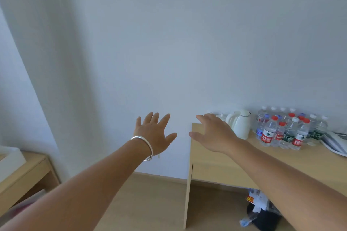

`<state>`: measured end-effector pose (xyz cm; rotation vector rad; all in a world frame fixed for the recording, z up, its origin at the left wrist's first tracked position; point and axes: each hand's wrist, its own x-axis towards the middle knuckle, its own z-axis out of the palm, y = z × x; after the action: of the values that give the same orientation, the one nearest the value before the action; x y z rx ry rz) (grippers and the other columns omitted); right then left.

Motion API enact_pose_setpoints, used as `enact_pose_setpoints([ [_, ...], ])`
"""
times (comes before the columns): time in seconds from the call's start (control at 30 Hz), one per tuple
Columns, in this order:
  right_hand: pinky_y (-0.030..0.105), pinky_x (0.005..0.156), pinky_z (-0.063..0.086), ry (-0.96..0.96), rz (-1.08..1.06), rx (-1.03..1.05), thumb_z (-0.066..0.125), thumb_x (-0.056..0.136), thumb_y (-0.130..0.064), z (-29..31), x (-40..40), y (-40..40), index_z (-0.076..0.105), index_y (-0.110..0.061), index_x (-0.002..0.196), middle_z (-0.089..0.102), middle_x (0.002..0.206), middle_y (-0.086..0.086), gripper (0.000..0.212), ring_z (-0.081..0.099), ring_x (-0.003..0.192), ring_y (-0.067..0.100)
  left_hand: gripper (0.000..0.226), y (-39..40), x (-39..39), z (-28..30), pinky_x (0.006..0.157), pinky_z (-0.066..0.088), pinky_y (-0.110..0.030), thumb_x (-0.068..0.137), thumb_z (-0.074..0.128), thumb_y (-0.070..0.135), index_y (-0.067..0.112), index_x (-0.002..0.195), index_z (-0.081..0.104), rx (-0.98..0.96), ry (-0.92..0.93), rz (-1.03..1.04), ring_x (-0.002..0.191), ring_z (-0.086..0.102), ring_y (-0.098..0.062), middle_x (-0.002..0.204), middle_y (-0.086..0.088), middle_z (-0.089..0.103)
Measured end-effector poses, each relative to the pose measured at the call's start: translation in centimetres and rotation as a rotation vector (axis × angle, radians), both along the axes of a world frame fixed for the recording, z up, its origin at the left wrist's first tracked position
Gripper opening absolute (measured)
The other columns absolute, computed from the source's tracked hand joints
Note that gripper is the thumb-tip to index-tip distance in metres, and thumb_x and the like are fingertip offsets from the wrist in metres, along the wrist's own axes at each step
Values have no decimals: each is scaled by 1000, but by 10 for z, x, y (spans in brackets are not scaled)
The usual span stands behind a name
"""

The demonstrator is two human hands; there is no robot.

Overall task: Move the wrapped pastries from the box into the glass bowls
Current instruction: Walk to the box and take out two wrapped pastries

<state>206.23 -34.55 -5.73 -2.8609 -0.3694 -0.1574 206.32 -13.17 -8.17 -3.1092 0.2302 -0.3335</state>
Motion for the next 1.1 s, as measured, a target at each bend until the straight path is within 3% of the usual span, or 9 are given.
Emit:
enact_pose_setpoints([
  [0.3,48,116,20,-19,274,7,44,91,-62,7,158,79,24,-23,150,25,157,4,73,21,144,19,77,79,95,2,116,4,-53,87,18,73,34,150,-1,11,-17,304,147,1,-24,160,-5,11],
  [0.5,47,117,18,14,484,-4,45,91,-62,0,217,153,23,-24,151,22,159,4,74,18,146,19,77,134,105,-5,116,3,-52,87,19,73,33,150,-1,-15,24,531,147,2,-23,160,-4,10],
  [1.1,46,114,26,52,1051,-44,46,92,-60,-35,189,497,24,-24,151,28,156,3,73,26,143,22,76,408,-5,-52,116,4,-56,87,26,72,36,150,4,-132,25,1091,147,2,-25,160,-2,13],
])
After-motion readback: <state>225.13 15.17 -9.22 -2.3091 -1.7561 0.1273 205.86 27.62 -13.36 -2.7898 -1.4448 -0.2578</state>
